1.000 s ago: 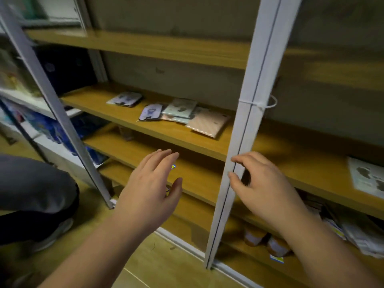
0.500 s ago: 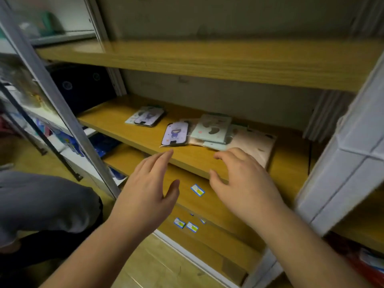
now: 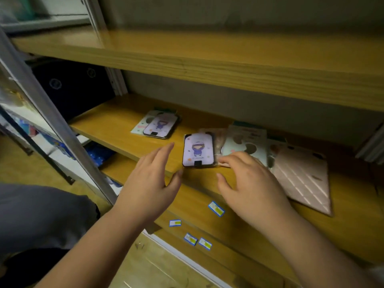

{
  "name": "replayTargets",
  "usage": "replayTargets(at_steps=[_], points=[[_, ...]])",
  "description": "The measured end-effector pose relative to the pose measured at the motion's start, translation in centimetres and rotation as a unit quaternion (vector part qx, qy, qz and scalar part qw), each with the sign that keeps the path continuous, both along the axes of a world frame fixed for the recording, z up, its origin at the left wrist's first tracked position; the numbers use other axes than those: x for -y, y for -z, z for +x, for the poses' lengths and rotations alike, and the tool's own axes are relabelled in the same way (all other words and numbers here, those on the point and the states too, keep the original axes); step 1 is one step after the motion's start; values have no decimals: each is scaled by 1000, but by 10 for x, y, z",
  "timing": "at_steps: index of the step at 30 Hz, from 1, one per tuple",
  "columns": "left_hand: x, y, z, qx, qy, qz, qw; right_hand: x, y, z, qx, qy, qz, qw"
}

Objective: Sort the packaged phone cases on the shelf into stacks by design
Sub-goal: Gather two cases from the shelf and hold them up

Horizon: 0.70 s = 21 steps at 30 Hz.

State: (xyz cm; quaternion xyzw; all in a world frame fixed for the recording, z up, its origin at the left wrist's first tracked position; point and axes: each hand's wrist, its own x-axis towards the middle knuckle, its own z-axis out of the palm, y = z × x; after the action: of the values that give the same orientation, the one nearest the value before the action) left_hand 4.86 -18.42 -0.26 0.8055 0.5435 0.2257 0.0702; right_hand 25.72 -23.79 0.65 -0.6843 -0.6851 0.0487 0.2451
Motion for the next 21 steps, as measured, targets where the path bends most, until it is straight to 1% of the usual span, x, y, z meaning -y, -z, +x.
replayTargets(at_steps=[4, 8, 11, 15, 17, 21], points=[[-56, 6, -38, 31, -6, -33, 999, -25, 3, -23, 6, 39, -6, 999], [-115, 8, -58, 11, -7, -46, 999, -51, 6, -48, 11, 75, -11, 997], [-165, 17, -57, -53, -11, -46, 997, -70, 8, -66, 9, 97, -5, 995], [-217, 29, -48, -211, -41, -57, 975, -85, 13, -88, 7, 114, -6, 993], [-228, 29, -44, -229, -45, -63, 970, -90, 16, -97, 8, 123, -13, 992], [-237, 36, -42, -199, -3, -31, 980, -97, 20, -107, 10, 132, -15, 991]])
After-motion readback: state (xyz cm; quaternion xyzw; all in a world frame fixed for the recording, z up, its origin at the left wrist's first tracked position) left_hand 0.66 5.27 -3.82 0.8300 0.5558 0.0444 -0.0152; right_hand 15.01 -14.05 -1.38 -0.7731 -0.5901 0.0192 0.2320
